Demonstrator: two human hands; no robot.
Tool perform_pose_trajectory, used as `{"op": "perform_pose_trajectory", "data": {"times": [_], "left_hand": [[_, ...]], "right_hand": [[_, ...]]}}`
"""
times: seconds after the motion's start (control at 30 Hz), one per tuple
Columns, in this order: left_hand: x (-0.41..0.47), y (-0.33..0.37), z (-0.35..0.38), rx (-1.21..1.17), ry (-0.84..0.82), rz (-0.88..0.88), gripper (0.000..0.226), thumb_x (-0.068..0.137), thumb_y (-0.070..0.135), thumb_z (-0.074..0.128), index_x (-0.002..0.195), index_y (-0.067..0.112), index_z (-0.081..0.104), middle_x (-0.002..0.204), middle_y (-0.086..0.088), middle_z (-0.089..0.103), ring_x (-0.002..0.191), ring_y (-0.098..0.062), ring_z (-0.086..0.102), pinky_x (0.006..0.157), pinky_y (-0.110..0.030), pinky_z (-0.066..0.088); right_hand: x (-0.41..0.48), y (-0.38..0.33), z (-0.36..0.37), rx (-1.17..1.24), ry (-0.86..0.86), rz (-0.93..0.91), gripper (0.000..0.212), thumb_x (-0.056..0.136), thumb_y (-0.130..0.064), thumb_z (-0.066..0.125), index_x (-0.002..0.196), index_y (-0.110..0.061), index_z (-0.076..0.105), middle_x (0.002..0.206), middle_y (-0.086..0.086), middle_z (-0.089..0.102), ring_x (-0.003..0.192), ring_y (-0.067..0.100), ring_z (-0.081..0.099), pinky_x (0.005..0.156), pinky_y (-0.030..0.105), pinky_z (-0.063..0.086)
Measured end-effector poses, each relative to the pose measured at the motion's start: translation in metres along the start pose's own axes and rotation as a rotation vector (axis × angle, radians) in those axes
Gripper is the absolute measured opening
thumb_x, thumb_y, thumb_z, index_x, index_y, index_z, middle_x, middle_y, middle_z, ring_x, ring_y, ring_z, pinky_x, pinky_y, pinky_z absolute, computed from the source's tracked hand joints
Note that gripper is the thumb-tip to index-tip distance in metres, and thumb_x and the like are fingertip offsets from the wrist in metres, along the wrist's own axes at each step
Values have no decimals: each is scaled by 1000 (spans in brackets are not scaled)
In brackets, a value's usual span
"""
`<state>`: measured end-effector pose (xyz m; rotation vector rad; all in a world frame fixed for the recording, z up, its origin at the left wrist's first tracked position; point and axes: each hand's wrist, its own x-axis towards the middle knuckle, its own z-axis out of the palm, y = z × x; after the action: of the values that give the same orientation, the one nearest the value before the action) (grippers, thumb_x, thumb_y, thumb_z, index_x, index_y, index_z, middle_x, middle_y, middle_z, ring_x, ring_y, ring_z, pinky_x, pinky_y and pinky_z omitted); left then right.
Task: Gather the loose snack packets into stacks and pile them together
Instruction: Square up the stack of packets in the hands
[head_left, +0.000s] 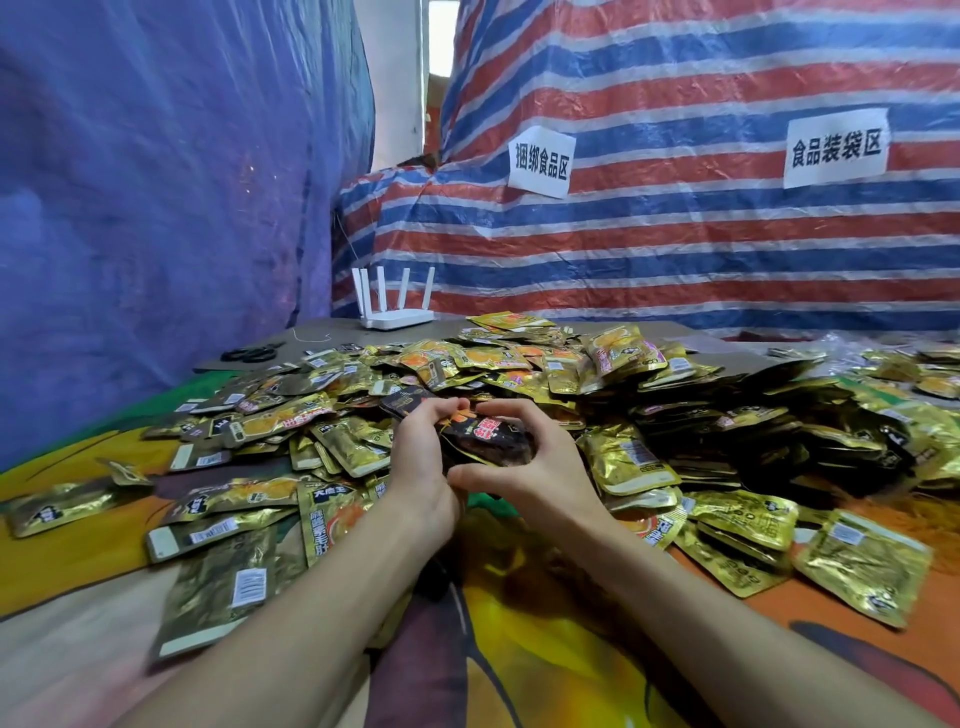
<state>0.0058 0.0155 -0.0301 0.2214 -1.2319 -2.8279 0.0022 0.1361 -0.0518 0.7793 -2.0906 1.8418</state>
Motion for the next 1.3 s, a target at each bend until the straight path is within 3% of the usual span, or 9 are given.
{"op": "perform_pose_trajectory", "data": {"times": [0.13, 0.23, 0.37, 0.47, 0.57, 0.7, 0.83, 1.03, 1.3], "left_hand": [[2, -2, 0, 29, 6, 19, 21, 88, 18, 60, 108, 14, 65, 116, -18, 67, 109, -39, 67, 95, -50, 54], [4, -6, 0, 85, 10, 26, 28, 87, 19, 63, 115, 15, 67, 111, -17, 70, 97, -37, 70, 85, -47, 57], [3, -10, 2, 153, -26, 7, 32, 87, 22, 65, 114, 7, 70, 114, -19, 72, 100, -36, 71, 85, -47, 57], [2, -12, 2, 235, -90, 17, 23, 89, 24, 63, 100, 6, 74, 95, -15, 74, 84, -31, 72, 68, -37, 57], [0, -12, 5, 231, -154, 42, 21, 92, 27, 62, 91, 7, 69, 82, -12, 71, 77, -28, 70, 68, -36, 58], [-1, -12, 3, 239, -185, 138, 49, 82, 47, 61, 122, 19, 63, 120, -14, 68, 111, -28, 64, 94, -44, 47], [1, -10, -1, 252, -104, 174, 40, 95, 45, 51, 122, 16, 60, 118, -13, 70, 107, -27, 67, 86, -40, 50], [1, -14, 0, 346, -120, 180, 36, 97, 39, 49, 114, 11, 64, 107, -12, 71, 91, -25, 66, 80, -38, 49], [3, -14, 1, 439, -76, 215, 26, 98, 28, 51, 104, 11, 69, 89, -4, 67, 75, -20, 62, 75, -36, 47]], "right_hand": [[2, -3, -7, -300, -37, -11, 62, 61, -35, 92, 115, -32, 62, 113, -9, 61, 99, -2, 61, 82, 12, 48], [4, -9, -14, -460, -101, -16, 68, 58, -51, 86, 116, -32, 55, 113, -11, 59, 103, 5, 61, 88, 28, 55], [6, -12, -22, -441, -221, -14, 72, 67, -45, 88, 123, -32, 43, 115, -19, 58, 106, -1, 61, 83, 10, 51], [5, -14, -22, -496, -239, -63, 75, 69, -39, 81, 132, -38, 40, 107, -12, 62, 86, -3, 65, 71, 15, 53], [3, -20, -24, -463, -174, -81, 67, 67, -33, 81, 126, -43, 51, 99, -13, 67, 77, -4, 66, 65, 17, 55], [14, -42, -56, -518, -22, -7, 59, 70, -36, 82, 124, -38, 60, 96, -13, 65, 68, 1, 64, 53, 13, 49], [43, -63, -114, -759, 181, 79, 51, 78, -38, 80, 124, -25, 61, 96, -7, 60, 70, 3, 61, 48, 14, 44], [86, -57, -188, -1058, 453, 364, 42, 86, -32, 68, 117, -9, 52, 116, 22, 59, 98, 38, 59, 84, 43, 51], [86, -13, -188, -1299, 283, 579, 53, 95, -47, 36, 122, -9, 61, 134, 25, 57, 128, 42, 49, 115, 61, 22]]}}
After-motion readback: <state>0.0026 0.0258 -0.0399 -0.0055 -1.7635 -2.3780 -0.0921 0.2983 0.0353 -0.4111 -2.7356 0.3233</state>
